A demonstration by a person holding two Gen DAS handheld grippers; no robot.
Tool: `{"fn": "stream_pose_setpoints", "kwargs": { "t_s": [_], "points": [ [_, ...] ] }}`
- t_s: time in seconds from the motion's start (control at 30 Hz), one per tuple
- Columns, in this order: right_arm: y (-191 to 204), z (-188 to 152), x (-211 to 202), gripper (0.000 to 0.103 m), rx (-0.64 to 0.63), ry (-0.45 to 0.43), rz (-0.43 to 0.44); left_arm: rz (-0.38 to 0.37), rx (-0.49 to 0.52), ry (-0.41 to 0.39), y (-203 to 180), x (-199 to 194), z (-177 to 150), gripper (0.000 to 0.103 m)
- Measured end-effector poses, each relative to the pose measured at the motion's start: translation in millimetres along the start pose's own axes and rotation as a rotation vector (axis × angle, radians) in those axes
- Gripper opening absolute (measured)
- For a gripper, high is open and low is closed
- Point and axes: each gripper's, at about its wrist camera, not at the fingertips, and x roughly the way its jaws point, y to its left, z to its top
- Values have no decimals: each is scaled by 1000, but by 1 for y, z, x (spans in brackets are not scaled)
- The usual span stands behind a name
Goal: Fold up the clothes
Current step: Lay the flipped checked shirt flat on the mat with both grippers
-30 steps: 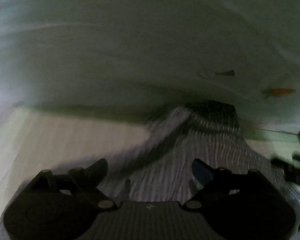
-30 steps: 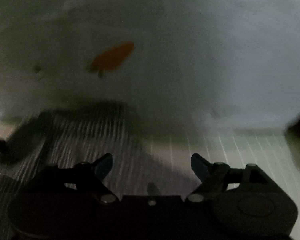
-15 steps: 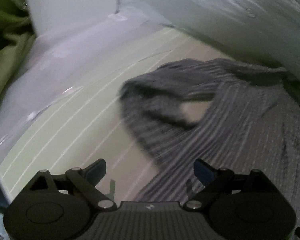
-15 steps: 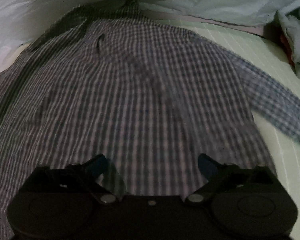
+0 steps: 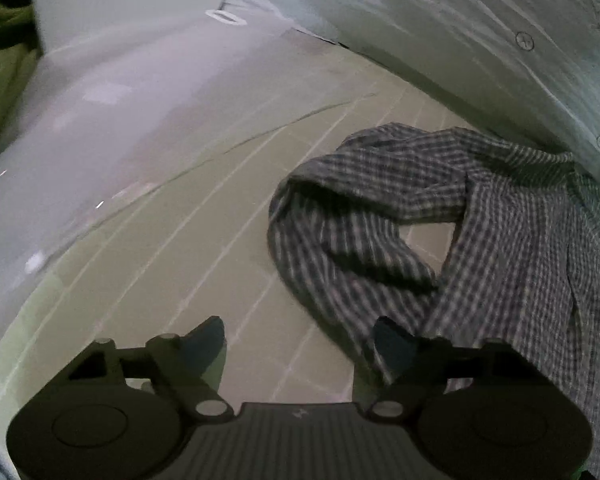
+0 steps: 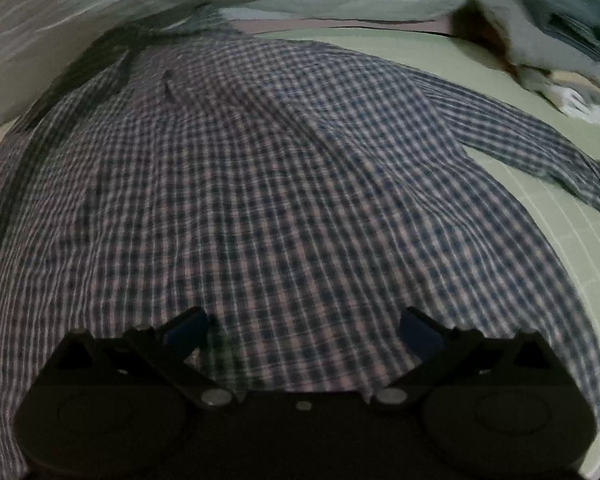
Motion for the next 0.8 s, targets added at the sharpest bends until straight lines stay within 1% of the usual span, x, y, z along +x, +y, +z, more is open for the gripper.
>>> {"fn": "stream_pose_setpoints", "kwargs": {
  "t_s": [0.1, 0.13, 0.17, 0.27, 0.3, 0.33, 0.37, 0.4, 0.43, 0.47, 0.5, 0.53, 0.57, 0.63, 0.77, 0.8],
  "points": [
    [3, -2, -3, 103, 42, -8, -29, -40, 44, 29, 1, 16, 13, 80],
    [5, -2, -3, 103, 53, -9, -37, -43, 65, 31, 1, 20, 17, 80],
    [6, -2, -3, 103, 65, -8, -45, -36, 88, 36, 0, 24, 19, 80],
    [9, -2, -3, 103, 96, -4, -67, -12, 154, 33, -3, 33, 23, 74],
    [10, -2, -4, 103, 104, -2, -72, -5, 180, 27, -4, 34, 23, 69],
    [10, -3, -4, 103, 112, 0, -77, 9, 211, 19, -6, 35, 24, 60],
    [11, -3, -5, 103, 120, 2, -82, 25, 243, 10, -7, 35, 25, 54],
    [11, -5, -6, 103, 121, 4, -83, 44, 272, -1, -9, 36, 26, 37],
    [11, -6, -7, 103, 122, 5, -83, 56, 295, -11, -9, 36, 27, 17],
    [12, -7, -7, 103, 123, 6, -84, 49, 304, -10, -8, 37, 30, 10],
    [12, -7, -8, 103, 124, 8, -84, 35, 308, -4, -6, 37, 34, 6],
    [12, -8, -8, 103, 125, 10, -85, 35, 312, -19, -4, 34, 40, 4],
    [12, -7, -8, 103, 126, 14, -86, 53, 323, -51, -3, 30, 45, 4],
    [12, -6, -8, 103, 129, 22, -87, 127, 367, -141, -2, 15, 58, 3],
    [13, -5, -7, 103, 123, 28, -82, 260, 438, -375, -5, -28, 75, 3],
    [13, -6, -7, 103, 120, 28, -80, 290, 480, -435, -9, -38, 74, 3]
  ]
}}
